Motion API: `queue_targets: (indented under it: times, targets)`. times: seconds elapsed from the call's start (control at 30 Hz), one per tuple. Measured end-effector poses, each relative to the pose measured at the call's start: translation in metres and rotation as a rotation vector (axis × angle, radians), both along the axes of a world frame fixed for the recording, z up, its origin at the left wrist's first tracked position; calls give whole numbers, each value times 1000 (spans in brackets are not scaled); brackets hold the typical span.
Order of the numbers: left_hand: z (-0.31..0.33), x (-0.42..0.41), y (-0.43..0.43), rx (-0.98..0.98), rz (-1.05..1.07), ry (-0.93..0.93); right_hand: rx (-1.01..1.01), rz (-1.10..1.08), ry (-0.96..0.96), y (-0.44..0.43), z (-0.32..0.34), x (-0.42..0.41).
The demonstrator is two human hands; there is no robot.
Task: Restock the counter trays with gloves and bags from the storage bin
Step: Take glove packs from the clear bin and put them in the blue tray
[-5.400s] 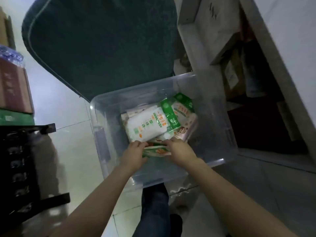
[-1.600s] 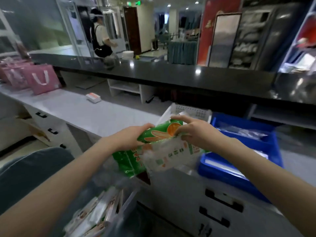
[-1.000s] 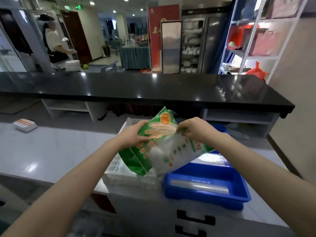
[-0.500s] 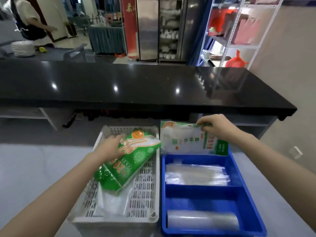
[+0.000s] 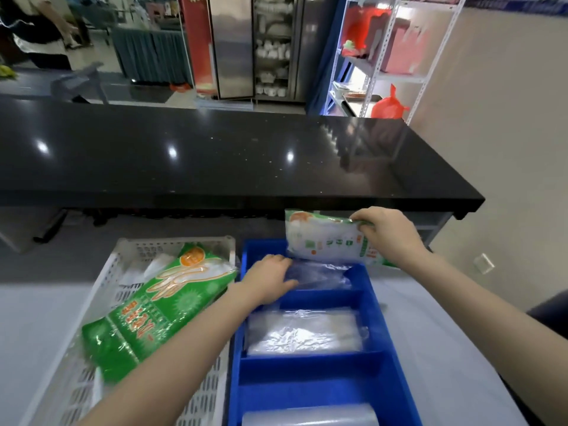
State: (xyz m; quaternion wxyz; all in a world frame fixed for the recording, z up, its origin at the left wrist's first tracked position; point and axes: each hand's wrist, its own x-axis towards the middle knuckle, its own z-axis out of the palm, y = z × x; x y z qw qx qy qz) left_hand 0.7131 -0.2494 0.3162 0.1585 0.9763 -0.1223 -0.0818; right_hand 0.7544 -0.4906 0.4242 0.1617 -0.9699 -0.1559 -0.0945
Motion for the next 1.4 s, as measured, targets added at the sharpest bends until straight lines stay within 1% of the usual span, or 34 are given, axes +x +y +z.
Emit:
queue_targets:
  times: [0.1, 0.23, 0.3, 0.37, 0.47, 0.53, 0.7, 0.8, 0.87, 0.93, 1.0, 1.03, 1.1, 1.2, 1.3, 1.33, 1.4]
  targets:
    - [-15, 15, -20, 37, -2, 55, -4, 24, -4, -4, -7, 6]
    - [-33, 24, -30, 50, 77, 219, 8, 81, -27, -7, -13, 16]
    - [-39, 21, -33, 83, 93, 208, 6, 121, -30, -7, -15, 21]
    - [-39, 16, -35, 90, 57, 191, 11, 164, -35, -6, -17, 25]
    - [-32, 8, -38, 21, 2, 270, 32, 222, -36, 1, -18, 29]
    - [-26, 2, -38, 1, 0, 276, 41, 248, -34, 10, -17, 30]
    - [-16, -12, -33, -20, 8, 145, 39, 287, 33, 33, -11, 26]
    - [-8, -18, -29, -5, -13, 12, 41, 292, 119, 43, -11, 24]
    - [-4, -21, -26, -2, -20, -105, 21, 297, 201, 47, -13, 24]
    - [-1, -25, -23, -9, -20, -203, 16, 324, 324, 47, -19, 26]
    - [2, -31, -20, -24, -41, -249, 8, 372, 436, 48, -26, 27]
    - [3, -34, -18, -37, -56, -256, -1, 384, 463, 48, -31, 27]
    - [7, -40, -16, -49, -68, -265, -17, 359, 450, 51, -40, 26]
    - [13, -46, -12, -59, -54, -262, -104, 289, 241, 55, -53, 22]
    - [19, -51, -9, -39, -40, -264, -113, 340, 74, 60, -64, 18]
    - [20, -52, -8, -30, -39, -271, -107, 361, 75, 61, -68, 18]
    - [22, -55, -4, -9, -44, -282, -134, 371, 194, 61, -73, 17]
